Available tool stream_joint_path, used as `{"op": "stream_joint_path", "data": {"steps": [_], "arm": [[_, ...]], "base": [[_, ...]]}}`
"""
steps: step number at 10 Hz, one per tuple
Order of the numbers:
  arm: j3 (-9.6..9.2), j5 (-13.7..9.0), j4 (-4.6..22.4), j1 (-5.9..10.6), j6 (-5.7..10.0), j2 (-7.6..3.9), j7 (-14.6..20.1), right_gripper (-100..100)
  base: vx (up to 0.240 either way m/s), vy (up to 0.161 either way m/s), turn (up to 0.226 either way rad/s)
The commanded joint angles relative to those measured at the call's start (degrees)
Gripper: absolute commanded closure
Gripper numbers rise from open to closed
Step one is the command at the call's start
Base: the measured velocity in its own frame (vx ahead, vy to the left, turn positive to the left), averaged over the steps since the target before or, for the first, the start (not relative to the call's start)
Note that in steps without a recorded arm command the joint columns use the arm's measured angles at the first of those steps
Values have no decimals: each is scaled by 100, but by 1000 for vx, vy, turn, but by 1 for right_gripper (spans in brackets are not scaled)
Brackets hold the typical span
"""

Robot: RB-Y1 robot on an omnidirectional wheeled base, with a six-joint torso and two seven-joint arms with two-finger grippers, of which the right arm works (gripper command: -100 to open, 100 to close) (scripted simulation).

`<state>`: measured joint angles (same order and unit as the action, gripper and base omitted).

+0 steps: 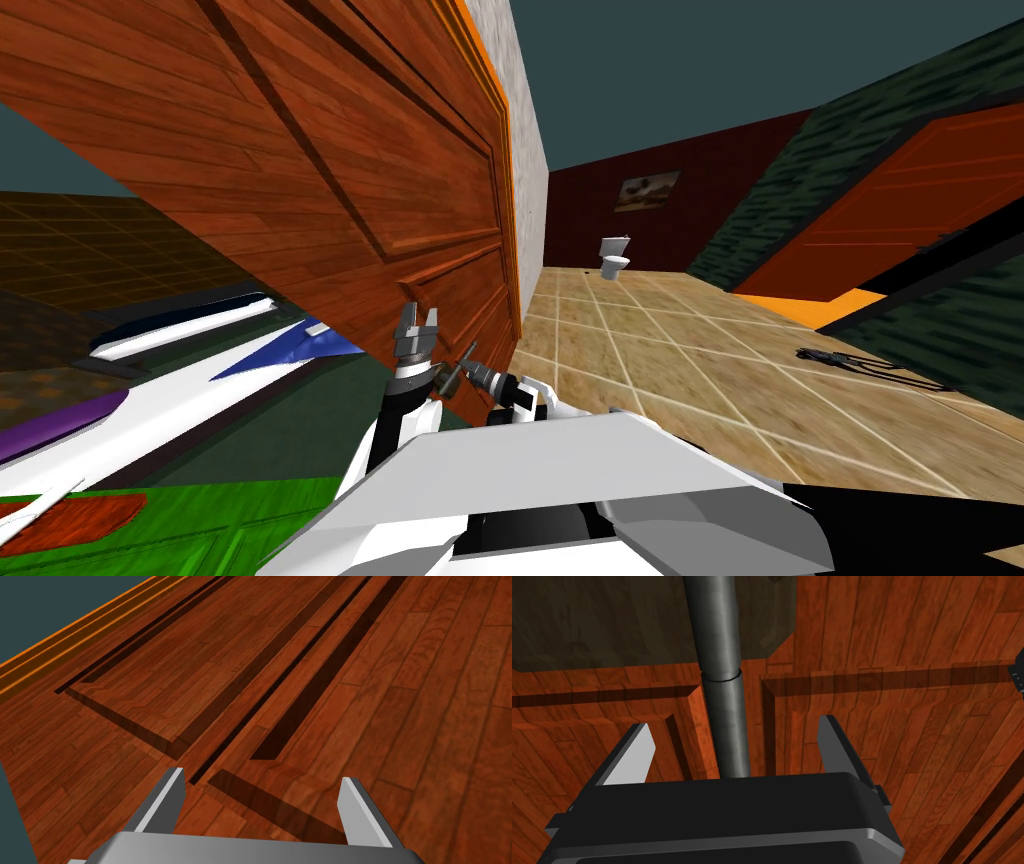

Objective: Push the door open

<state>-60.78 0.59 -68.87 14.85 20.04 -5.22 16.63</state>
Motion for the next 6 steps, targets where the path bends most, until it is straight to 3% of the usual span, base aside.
{"op": "stream_joint_path", "data": {"steps": [1,2,3,6], "arm": [[27,2,45,-6,3,37,-14,-100],[17,1,30,-3,4,22,-8,-100],[17,1,30,-3,4,22,-8,100],[17,1,30,-3,4,22,-8,100]], "base": [[86,173,40],[39,71,-1],[-7,-10,-5],[-11,-23,2]]}}
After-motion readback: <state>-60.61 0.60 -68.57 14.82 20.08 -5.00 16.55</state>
